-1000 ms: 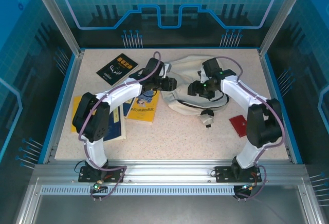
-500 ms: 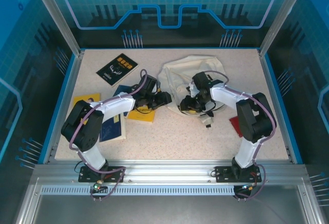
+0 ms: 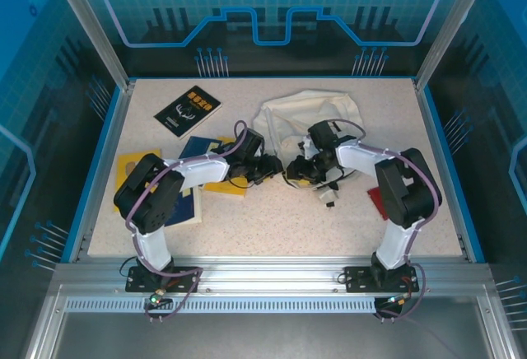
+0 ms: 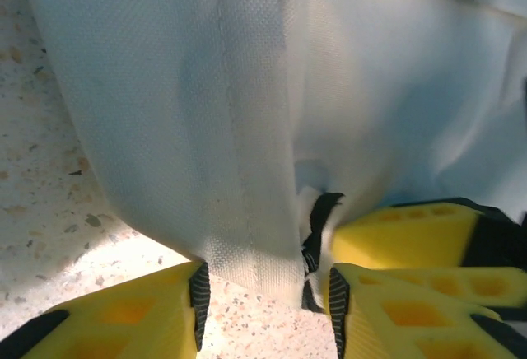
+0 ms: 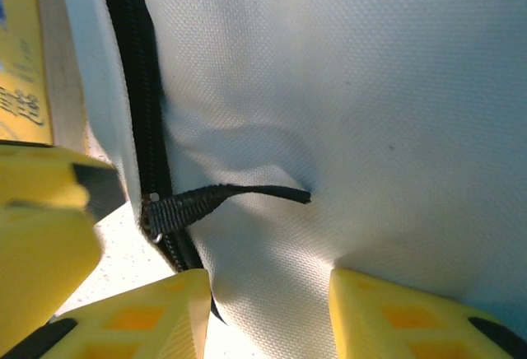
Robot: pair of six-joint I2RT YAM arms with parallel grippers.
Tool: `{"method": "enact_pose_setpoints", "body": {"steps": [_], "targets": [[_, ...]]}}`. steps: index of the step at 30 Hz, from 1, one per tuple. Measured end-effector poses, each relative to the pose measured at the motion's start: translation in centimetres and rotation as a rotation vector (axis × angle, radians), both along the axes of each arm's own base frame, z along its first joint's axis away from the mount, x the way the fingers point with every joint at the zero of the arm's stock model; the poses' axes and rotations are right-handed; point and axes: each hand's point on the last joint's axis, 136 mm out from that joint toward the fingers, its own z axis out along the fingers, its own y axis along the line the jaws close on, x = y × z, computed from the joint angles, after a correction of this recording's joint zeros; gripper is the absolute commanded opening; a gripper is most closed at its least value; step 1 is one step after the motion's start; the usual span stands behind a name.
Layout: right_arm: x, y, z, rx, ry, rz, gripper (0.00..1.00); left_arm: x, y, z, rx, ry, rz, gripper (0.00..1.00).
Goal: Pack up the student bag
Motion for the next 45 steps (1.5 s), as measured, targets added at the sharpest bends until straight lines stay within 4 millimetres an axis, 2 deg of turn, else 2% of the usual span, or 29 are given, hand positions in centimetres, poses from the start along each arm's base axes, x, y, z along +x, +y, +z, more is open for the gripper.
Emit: {"method": "enact_pose_setpoints", "body": {"steps": [5,11,18,25,32,40,45], "targets": [[1.2,-1.0,1.5,0.073,-0.006,-0.080,0.44,0.6,-0.1,-0.2,0.004,0.004,0.020,0.25],[1.6,-0.3,1.4,0.119,0.066,-0.144,0.45,0.7,0.0,-0.4,0.013,0.002,0.031,0.12],[2.2,1.2,0.5,0.118,0.126,-0.171,0.44,0.3,0.4,-1.4,0.028,0.018,0.034,0.08],[2.8,1.8,-0.5,0.111,0.170,-0.203,0.42,0.0,0.7,-2.7,0.045,0.037,0.034,0.05],[3.0,2.7,-0.3,0.111,0.173,-0.204,0.30,0.0,0.6,-2.9,0.045,0.037,0.034,0.05],[3.3,3.9,-0.5,0.086,0.155,-0.191,0.23,0.0,0.7,-3.1,0.044,0.036,0.034,0.04],[3.8,4.1,-1.0,0.051,0.137,-0.194,0.09,0.0,0.7,-3.2,0.041,0.031,0.034,0.05]]}}
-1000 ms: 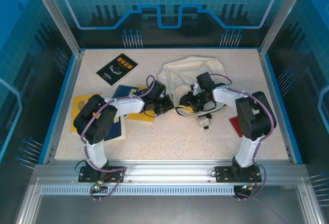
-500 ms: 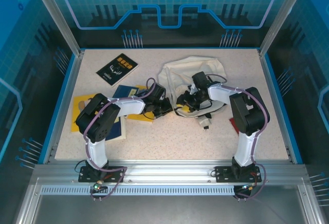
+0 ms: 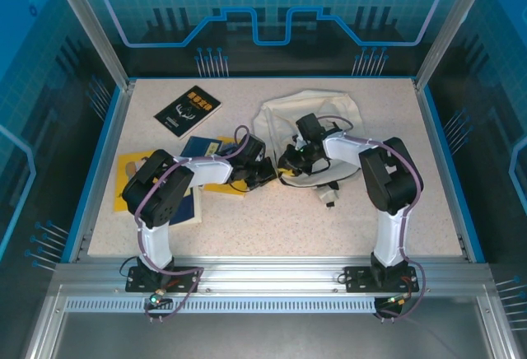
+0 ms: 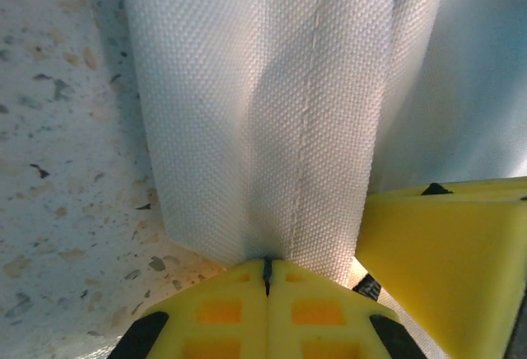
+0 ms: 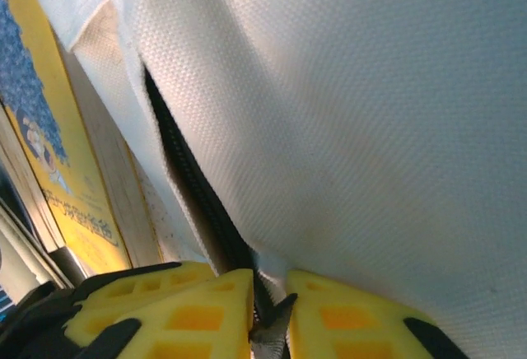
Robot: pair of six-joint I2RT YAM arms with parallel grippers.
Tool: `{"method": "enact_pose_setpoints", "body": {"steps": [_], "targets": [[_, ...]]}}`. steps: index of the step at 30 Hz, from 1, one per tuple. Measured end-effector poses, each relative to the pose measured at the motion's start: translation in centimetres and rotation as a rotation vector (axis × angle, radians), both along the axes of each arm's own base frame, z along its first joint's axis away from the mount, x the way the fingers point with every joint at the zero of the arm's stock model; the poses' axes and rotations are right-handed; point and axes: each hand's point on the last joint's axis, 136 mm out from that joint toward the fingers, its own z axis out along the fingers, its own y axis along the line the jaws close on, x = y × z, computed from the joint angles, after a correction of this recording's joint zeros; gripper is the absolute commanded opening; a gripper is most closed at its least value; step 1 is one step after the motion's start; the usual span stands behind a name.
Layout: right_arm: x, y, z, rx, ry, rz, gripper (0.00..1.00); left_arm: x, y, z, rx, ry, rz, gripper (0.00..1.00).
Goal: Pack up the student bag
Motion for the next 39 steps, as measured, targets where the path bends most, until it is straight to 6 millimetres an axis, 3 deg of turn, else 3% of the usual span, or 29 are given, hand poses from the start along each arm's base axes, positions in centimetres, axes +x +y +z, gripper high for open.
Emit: {"method": "enact_pose_setpoints", "body": {"steps": [8,13,21,35,39], "targets": [[0.4,-0.2,-0.1,-0.027,-0.030,0.008,0.02,-1.3,0.8,0.6,-0.041,-0.018,0.008,0.29],[0.8,0.1,0.7,-0.006,-0.063,0.018,0.02,-1.7,-0.1,2.4,-0.164,-0.078,-0.004,0.45],[1.4,0.9,1.9,0.055,-0.091,0.023,0.01,-1.0,-1.8,4.2,-0.289,-0.139,-0.027,0.45],[2.1,1.7,3.2,0.156,-0.094,0.012,0.00,-0.6,-2.2,4.0,-0.311,-0.144,-0.010,0.39],[2.1,1.8,3.3,0.167,-0.091,0.010,0.00,-0.5,-2.3,3.6,-0.295,-0.138,-0.001,0.31]]}}
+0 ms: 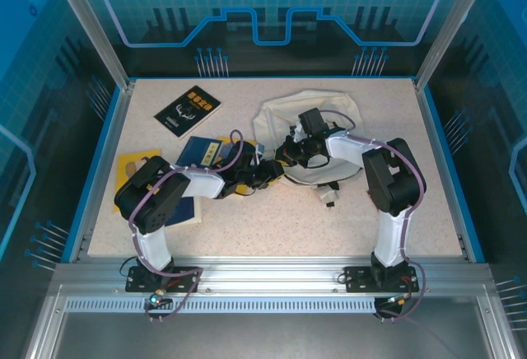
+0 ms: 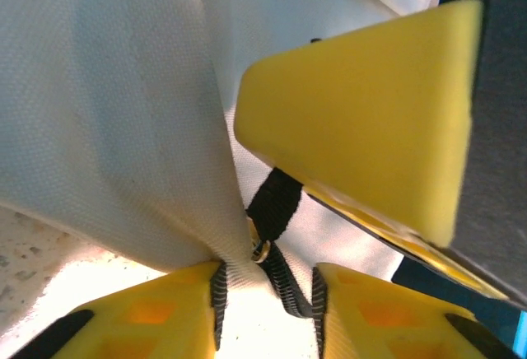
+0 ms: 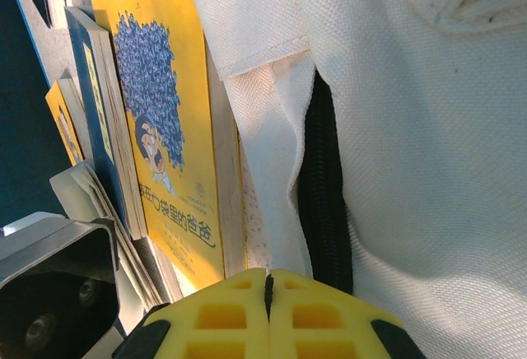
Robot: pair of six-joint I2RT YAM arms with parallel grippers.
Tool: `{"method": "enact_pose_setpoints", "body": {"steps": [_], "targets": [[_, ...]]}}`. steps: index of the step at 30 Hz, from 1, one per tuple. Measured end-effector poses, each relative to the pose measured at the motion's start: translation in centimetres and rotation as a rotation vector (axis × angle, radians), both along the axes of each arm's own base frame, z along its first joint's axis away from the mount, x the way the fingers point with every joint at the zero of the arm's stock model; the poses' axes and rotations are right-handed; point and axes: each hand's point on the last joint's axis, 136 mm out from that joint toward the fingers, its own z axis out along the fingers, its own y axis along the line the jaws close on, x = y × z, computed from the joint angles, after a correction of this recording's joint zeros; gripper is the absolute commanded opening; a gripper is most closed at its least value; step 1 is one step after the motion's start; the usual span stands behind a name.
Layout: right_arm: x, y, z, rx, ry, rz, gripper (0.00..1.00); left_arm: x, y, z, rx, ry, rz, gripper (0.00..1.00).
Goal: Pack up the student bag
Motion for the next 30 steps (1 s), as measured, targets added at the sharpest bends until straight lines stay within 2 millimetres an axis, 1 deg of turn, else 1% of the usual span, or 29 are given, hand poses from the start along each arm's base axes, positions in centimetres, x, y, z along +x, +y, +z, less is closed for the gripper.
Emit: {"method": "enact_pose_setpoints", "body": {"steps": [3,6,9,14,18,26,30], "targets": [[0.0,0.0,0.0,0.002,0.001,-0.002,0.00,0.0,0.1,-0.4,0.014,0.008,0.011,0.24],[0.0,0.0,-0.1,0.002,0.000,-0.002,0.00,0.0,0.2,-0.6,0.023,0.010,0.019,0.20],[0.0,-0.1,-0.1,-0.002,0.001,-0.006,0.00,0.0,0.4,-0.8,0.036,0.014,0.025,0.13],[0.2,-0.6,-0.3,-0.008,0.002,-0.019,0.00,0.0,0.6,-1.2,0.053,0.018,0.035,0.10],[0.3,-0.9,-0.5,-0.023,0.001,-0.029,0.00,0.1,0.8,-1.4,0.068,0.017,0.040,0.00],[0.5,-1.4,-0.9,-0.059,-0.005,-0.043,0.00,0.0,1.2,-1.8,0.084,0.021,0.050,0.00],[1.4,-1.6,-0.6,-0.082,-0.036,-0.053,0.00,-0.1,1.4,-2.1,0.090,0.020,0.056,0.00]]}}
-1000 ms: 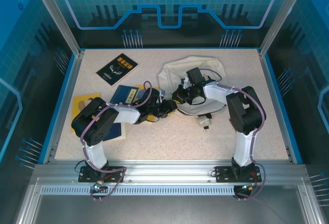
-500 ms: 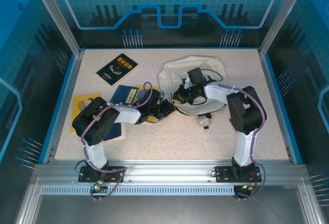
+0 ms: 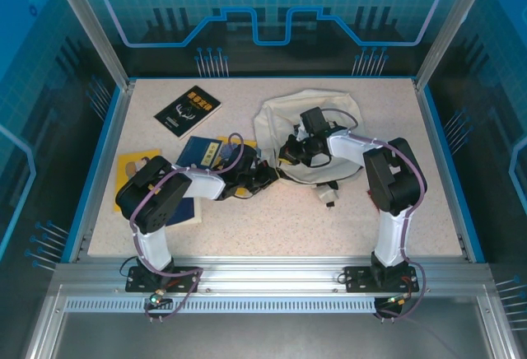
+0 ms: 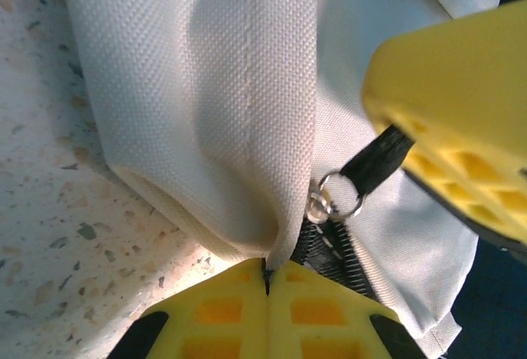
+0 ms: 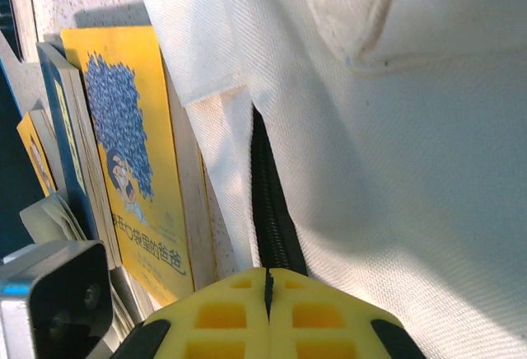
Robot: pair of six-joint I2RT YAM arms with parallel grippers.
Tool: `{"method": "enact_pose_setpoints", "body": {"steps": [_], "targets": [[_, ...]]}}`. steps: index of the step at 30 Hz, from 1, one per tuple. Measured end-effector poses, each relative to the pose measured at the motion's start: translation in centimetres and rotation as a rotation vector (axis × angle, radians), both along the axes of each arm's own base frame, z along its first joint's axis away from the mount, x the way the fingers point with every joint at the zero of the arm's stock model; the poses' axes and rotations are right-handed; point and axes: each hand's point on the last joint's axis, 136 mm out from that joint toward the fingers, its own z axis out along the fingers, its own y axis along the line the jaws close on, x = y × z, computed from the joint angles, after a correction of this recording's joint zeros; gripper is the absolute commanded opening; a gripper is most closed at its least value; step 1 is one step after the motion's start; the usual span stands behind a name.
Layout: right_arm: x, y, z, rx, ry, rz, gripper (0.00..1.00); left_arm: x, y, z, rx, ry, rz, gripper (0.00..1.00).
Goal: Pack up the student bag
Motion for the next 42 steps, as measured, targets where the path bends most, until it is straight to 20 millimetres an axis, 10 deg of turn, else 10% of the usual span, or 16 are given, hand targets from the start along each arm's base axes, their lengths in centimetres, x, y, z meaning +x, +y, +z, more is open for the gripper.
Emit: {"method": "enact_pose_setpoints", "body": {"steps": [17,24,28,34,42], "targets": [[6.4,2.1,0.8,-0.003,-0.101,-0.013,0.00,1.1,0.9,1.1,0.027,-0.072,0.034,0.00],[7.9,1.9,2.7,-0.032,-0.183,0.012,0.60,1.9,2.7,0.5,0.076,-0.038,0.035,0.10],[7.2,-0.1,4.9,-0.102,-0.235,0.020,0.77,2.6,3.8,1.1,0.128,-0.029,0.014,0.41],[3.9,-2.9,9.0,-0.183,-0.313,0.041,0.79,3.2,6.4,4.5,0.218,-0.045,-0.004,0.59],[-0.6,-2.8,6.5,-0.263,-0.246,0.118,0.83,2.2,16.2,8.8,0.454,-0.036,0.159,0.77]]}}
